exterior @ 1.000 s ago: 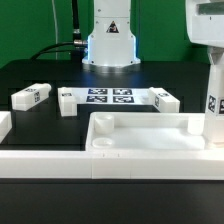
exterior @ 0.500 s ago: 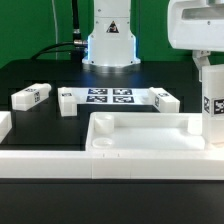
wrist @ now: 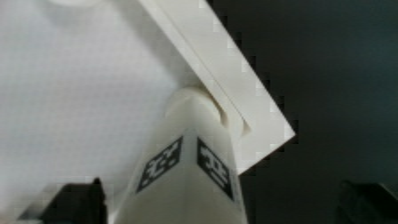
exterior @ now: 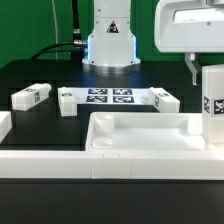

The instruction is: Assemble desk

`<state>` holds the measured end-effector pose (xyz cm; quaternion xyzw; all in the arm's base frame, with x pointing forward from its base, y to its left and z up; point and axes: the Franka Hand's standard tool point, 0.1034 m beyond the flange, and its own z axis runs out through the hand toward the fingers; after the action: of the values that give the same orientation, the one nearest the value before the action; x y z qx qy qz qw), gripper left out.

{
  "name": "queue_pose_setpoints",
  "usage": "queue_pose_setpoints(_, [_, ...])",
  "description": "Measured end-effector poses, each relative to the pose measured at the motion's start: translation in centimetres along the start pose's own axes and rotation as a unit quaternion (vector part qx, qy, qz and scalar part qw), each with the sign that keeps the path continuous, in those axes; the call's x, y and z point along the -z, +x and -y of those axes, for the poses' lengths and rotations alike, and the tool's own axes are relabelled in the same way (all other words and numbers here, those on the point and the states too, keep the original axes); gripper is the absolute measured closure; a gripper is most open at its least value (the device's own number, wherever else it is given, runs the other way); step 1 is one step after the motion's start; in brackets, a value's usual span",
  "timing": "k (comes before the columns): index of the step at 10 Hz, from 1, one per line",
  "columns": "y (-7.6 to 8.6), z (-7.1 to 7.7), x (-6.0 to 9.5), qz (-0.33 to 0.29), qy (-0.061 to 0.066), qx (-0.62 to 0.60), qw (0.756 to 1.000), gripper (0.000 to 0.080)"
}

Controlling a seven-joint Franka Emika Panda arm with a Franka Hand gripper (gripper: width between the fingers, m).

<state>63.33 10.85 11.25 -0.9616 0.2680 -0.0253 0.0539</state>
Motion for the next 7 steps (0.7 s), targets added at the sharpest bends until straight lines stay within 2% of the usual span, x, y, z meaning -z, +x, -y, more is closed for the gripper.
queue_pose_setpoints(2, [0.1, -0.12, 0.0, 0.0, 0.0, 0.106, 0.994, 0.015])
queue_pose_setpoints(3, [0.08, -0.12, -0.02, 0.0, 0.0, 0.122, 0.992, 0.015])
queue_pose_setpoints(7, [0.42, -0.47, -0.04, -0.001, -0.003, 0.267, 0.964, 0.015])
